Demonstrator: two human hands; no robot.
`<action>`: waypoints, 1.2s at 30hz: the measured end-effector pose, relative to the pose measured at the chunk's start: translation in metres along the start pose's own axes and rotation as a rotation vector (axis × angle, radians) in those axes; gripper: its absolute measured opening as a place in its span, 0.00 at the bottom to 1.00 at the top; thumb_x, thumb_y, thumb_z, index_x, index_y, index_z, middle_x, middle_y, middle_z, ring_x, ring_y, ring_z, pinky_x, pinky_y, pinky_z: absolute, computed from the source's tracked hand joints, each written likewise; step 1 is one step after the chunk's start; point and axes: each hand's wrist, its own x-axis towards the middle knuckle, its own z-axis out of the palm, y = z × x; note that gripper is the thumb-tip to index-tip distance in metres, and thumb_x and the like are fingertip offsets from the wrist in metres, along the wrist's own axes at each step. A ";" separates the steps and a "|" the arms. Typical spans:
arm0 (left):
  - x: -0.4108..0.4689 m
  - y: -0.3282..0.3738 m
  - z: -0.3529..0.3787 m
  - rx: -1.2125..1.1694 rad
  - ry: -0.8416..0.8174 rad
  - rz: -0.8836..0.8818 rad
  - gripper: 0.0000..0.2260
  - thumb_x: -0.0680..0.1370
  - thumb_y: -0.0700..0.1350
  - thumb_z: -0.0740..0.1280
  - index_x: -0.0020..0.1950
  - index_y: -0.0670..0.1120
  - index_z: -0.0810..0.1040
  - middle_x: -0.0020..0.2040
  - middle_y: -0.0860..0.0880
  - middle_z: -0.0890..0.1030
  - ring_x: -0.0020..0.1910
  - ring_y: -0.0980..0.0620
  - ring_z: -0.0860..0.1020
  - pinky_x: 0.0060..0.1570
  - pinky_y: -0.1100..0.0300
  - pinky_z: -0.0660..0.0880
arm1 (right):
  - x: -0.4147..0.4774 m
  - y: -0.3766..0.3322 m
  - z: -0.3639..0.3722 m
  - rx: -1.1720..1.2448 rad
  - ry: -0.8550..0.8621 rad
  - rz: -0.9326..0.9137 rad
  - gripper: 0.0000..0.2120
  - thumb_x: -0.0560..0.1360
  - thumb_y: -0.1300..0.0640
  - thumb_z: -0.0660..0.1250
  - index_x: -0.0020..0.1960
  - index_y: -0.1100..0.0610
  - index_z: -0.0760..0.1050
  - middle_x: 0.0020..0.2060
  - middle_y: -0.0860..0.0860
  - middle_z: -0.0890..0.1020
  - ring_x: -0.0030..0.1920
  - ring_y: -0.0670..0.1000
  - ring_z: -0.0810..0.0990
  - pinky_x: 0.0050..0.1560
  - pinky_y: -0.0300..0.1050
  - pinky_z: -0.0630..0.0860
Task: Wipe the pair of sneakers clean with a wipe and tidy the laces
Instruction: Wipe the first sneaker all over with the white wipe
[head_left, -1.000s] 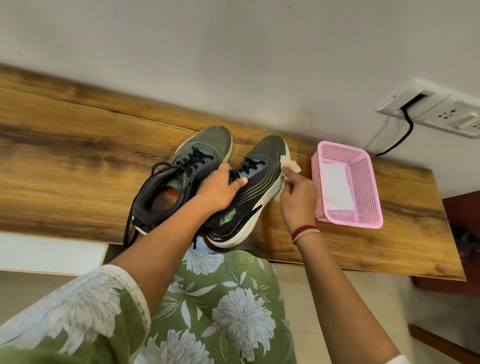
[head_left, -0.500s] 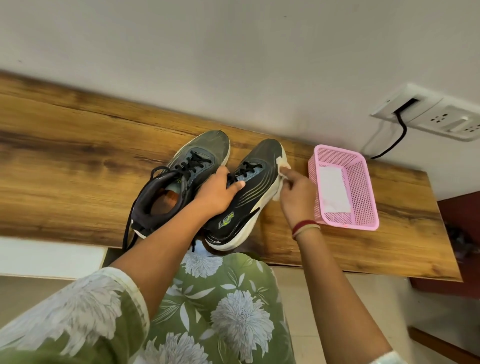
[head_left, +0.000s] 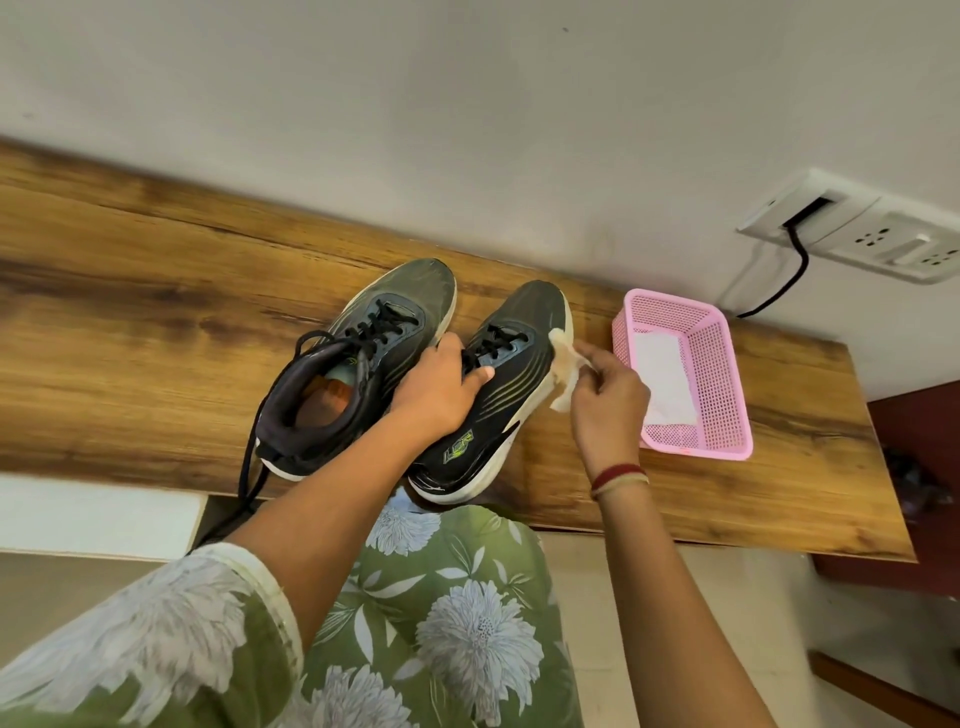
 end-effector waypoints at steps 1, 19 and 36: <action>0.000 0.001 0.000 0.008 -0.002 -0.001 0.18 0.79 0.56 0.61 0.59 0.44 0.66 0.57 0.40 0.74 0.55 0.38 0.74 0.50 0.48 0.71 | 0.005 0.001 0.004 -0.041 -0.020 0.000 0.14 0.76 0.66 0.61 0.60 0.58 0.78 0.56 0.54 0.81 0.53 0.50 0.78 0.59 0.43 0.73; 0.003 -0.002 -0.001 -0.021 -0.021 0.005 0.17 0.79 0.56 0.61 0.59 0.44 0.67 0.56 0.41 0.74 0.54 0.40 0.74 0.48 0.51 0.70 | 0.012 0.006 -0.031 1.304 -0.113 0.898 0.03 0.76 0.62 0.60 0.49 0.59 0.72 0.39 0.55 0.78 0.30 0.47 0.73 0.23 0.33 0.68; 0.008 -0.010 -0.004 -0.097 -0.050 0.030 0.13 0.79 0.55 0.62 0.51 0.46 0.65 0.47 0.45 0.71 0.47 0.45 0.72 0.44 0.54 0.66 | 0.045 0.001 0.001 -0.129 0.120 -0.124 0.14 0.75 0.66 0.62 0.58 0.58 0.79 0.52 0.56 0.82 0.52 0.54 0.78 0.54 0.43 0.72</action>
